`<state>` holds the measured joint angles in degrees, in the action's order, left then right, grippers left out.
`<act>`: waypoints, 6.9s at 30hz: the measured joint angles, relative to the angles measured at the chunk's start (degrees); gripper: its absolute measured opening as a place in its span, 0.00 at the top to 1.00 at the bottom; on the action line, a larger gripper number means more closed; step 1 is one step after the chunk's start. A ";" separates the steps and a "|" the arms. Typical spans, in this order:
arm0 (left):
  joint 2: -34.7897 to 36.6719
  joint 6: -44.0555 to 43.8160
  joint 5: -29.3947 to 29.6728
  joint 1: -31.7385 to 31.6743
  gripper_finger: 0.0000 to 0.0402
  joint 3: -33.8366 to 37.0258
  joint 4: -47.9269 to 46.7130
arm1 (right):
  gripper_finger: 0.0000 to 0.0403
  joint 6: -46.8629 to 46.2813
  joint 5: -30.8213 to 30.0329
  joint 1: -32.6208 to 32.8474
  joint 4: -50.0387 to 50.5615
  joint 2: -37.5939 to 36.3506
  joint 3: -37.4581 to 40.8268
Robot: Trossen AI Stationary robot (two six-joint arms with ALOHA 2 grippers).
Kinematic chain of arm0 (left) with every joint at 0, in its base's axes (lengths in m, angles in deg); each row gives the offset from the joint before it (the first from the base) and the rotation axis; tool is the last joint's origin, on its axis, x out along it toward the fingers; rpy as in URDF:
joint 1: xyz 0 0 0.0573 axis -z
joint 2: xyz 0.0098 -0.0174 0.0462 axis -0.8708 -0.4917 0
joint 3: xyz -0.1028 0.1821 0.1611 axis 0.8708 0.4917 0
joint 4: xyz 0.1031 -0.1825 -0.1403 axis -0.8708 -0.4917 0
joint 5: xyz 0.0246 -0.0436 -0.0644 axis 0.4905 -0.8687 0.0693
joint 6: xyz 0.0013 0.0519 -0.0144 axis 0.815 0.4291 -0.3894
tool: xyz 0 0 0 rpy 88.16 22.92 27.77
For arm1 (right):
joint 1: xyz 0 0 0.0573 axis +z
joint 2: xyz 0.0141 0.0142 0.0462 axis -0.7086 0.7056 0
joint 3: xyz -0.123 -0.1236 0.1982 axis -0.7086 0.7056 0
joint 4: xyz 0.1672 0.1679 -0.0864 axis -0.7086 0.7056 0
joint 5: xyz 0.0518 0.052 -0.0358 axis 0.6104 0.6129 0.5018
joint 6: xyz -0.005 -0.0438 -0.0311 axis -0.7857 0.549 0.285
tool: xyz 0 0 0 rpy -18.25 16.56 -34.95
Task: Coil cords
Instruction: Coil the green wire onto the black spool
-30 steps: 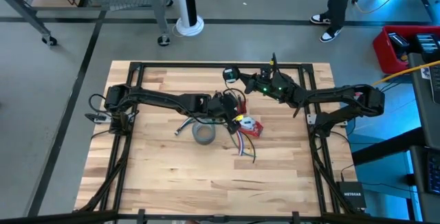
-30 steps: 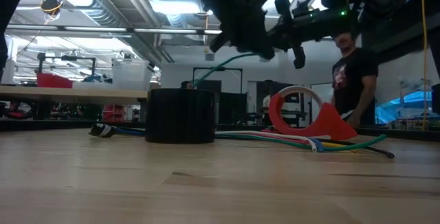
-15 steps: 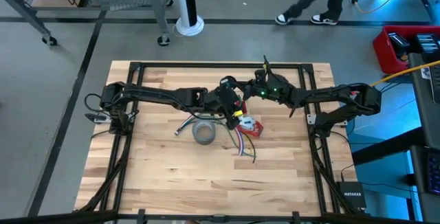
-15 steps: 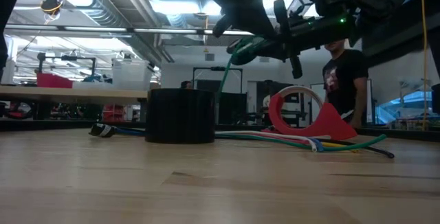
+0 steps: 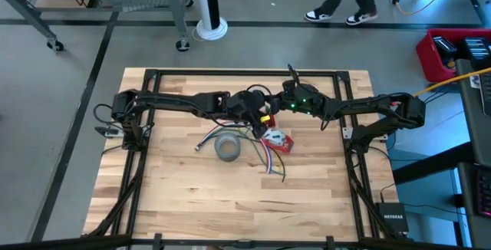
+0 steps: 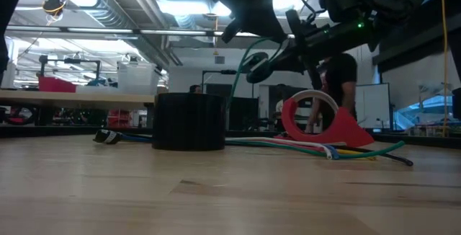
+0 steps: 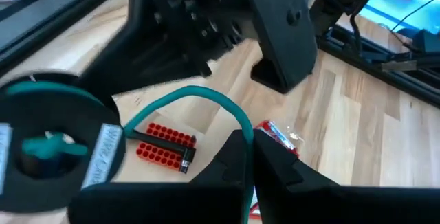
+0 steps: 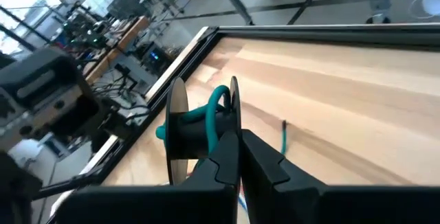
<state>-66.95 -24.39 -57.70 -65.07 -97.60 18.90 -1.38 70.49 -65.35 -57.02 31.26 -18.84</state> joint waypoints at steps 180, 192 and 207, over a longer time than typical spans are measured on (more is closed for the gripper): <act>7.96 -9.01 11.04 3.01 1.00 21.99 6.82 | 0.98 -0.48 -5.64 -0.02 -20.50 -1.73 0.02; 7.96 -14.92 11.30 1.95 1.00 21.99 6.95 | 0.98 -0.85 -9.86 3.41 -18.17 -0.06 -0.02; 7.96 -15.27 9.12 1.80 1.00 21.99 13.10 | 0.98 1.58 -16.67 5.64 -18.97 4.93 -0.02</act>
<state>-58.99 -39.67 -48.58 -63.27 -75.61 32.01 0.20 53.82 -59.71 -75.99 36.19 -18.86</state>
